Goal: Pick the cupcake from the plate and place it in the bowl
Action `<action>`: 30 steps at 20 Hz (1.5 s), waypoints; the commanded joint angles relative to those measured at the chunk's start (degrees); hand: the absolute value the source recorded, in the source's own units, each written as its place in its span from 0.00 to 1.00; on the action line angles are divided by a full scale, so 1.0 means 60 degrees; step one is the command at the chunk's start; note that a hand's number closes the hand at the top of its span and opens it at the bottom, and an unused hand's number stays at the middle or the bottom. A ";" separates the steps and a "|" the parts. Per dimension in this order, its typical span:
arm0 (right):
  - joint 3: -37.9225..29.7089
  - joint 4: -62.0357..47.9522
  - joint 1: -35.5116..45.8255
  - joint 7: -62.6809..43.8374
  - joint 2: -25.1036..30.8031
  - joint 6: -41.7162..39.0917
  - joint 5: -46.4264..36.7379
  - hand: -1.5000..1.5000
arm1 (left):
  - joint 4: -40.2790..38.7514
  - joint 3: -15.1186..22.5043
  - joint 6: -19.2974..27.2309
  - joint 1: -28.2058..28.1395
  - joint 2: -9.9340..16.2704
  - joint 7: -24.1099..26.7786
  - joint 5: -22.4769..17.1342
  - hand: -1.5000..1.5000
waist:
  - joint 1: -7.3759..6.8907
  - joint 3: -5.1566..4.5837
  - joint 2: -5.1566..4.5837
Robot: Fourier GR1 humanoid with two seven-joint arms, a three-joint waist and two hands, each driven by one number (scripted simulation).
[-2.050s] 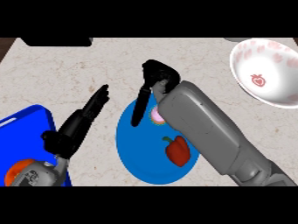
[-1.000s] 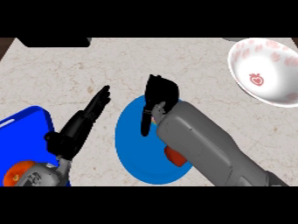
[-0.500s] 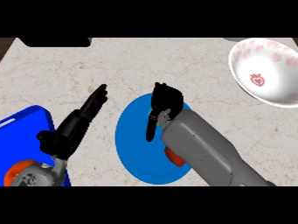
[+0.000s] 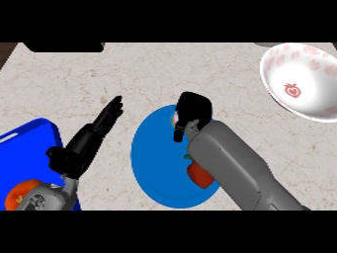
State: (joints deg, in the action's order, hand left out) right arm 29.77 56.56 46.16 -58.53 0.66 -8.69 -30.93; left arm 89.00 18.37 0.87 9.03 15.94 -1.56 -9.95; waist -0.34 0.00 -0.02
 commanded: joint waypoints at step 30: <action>-0.2451 0.5168 -0.1148 0.3534 0.3464 0.2265 -0.2177 1.00 | 0.0254 -0.0628 -0.0341 -0.0265 -0.0531 -0.0201 0.0651 0.50 | 0.0245 0.0006 0.0049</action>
State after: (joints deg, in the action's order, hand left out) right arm 21.04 81.91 39.80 -38.05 19.61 1.75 -46.39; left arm 91.44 14.86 -1.46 6.99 13.23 -3.02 -6.59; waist 0.73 0.01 0.34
